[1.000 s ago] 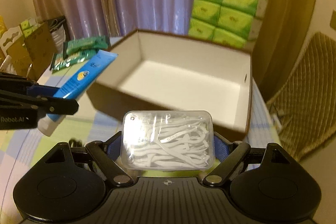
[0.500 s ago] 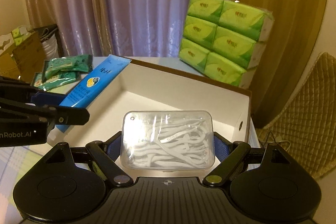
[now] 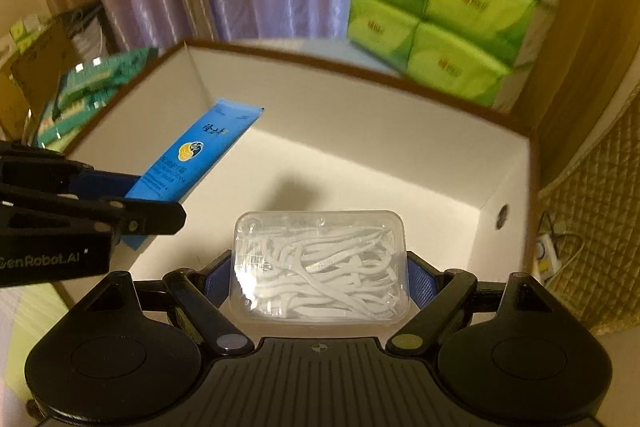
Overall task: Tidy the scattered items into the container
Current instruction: 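Carry the blue tube and floss box into the brown box with both tools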
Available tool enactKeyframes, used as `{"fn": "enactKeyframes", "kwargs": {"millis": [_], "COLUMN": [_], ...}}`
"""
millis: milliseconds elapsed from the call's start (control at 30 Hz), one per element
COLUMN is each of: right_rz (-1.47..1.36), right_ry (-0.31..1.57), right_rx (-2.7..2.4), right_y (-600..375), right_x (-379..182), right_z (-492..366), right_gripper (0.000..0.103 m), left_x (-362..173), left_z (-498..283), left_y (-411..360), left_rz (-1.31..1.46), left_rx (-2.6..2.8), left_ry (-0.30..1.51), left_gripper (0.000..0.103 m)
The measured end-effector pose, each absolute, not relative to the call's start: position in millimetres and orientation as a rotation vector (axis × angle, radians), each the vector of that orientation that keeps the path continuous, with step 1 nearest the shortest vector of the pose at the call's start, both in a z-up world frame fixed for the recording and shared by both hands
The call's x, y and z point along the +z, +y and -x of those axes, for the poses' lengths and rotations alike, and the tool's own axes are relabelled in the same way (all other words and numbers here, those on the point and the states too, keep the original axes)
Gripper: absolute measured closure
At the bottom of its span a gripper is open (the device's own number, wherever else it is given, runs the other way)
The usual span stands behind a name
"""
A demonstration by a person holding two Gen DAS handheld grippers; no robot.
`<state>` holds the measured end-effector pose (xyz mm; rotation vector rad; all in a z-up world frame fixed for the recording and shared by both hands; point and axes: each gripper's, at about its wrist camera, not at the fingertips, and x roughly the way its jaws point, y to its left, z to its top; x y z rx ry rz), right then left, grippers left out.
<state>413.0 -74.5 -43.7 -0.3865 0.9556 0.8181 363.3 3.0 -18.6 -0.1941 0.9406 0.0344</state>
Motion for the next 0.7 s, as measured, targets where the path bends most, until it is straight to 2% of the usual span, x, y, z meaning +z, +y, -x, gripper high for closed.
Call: {"fn": "enactKeyframes", "kwargs": {"millis": [300, 700], "right_rz": [0.467, 0.531], "right_ry": [1.057, 1.131], "right_rx": [0.806, 0.840], "right_y": [-59, -53], "right_x": [-66, -77], "right_z": [-430, -437], "right_gripper": [0.020, 0.020], "left_x": [-56, -75], "left_z": [-385, -398], "left_y": [16, 16], "left_rz": [0.218, 0.174], "left_rx": [0.055, 0.030], "left_ry": [1.112, 1.252], "left_gripper": [0.076, 0.075]}}
